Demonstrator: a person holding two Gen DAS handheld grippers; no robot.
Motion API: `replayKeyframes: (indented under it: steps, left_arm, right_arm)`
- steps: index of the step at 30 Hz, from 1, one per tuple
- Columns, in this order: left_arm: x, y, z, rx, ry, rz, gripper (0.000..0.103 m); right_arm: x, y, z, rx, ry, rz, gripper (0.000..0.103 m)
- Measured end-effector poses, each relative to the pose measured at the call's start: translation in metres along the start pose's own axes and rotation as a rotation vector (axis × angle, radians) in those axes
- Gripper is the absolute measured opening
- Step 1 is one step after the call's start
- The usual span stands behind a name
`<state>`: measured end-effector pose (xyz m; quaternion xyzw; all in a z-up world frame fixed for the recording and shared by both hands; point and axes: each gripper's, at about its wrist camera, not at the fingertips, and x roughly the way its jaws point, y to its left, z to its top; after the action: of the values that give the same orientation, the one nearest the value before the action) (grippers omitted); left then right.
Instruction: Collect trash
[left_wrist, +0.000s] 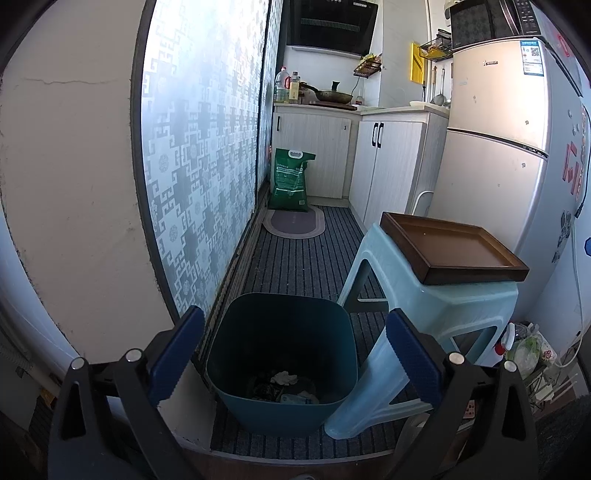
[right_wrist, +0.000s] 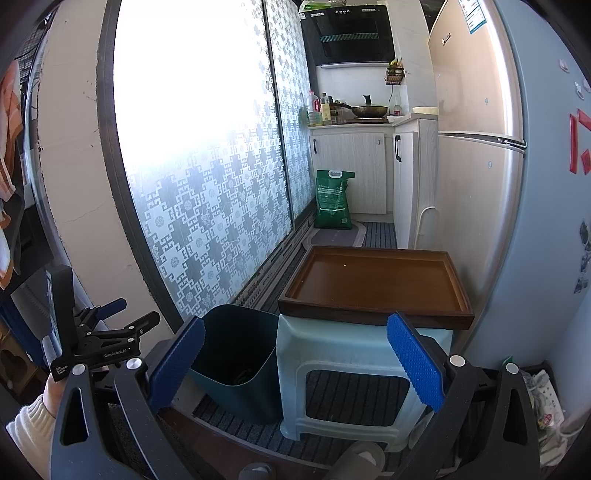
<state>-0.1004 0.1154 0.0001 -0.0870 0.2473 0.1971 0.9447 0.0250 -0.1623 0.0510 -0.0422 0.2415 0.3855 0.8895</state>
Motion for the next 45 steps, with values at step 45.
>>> replayKeyframes:
  steps: [45]
  left_arm:
    - [-0.0008,0.0000,0.0004,0.018,-0.001,-0.009,0.100]
  right_arm:
    - [0.0001,-0.0003,0.0000,0.006,0.000,0.001,0.100]
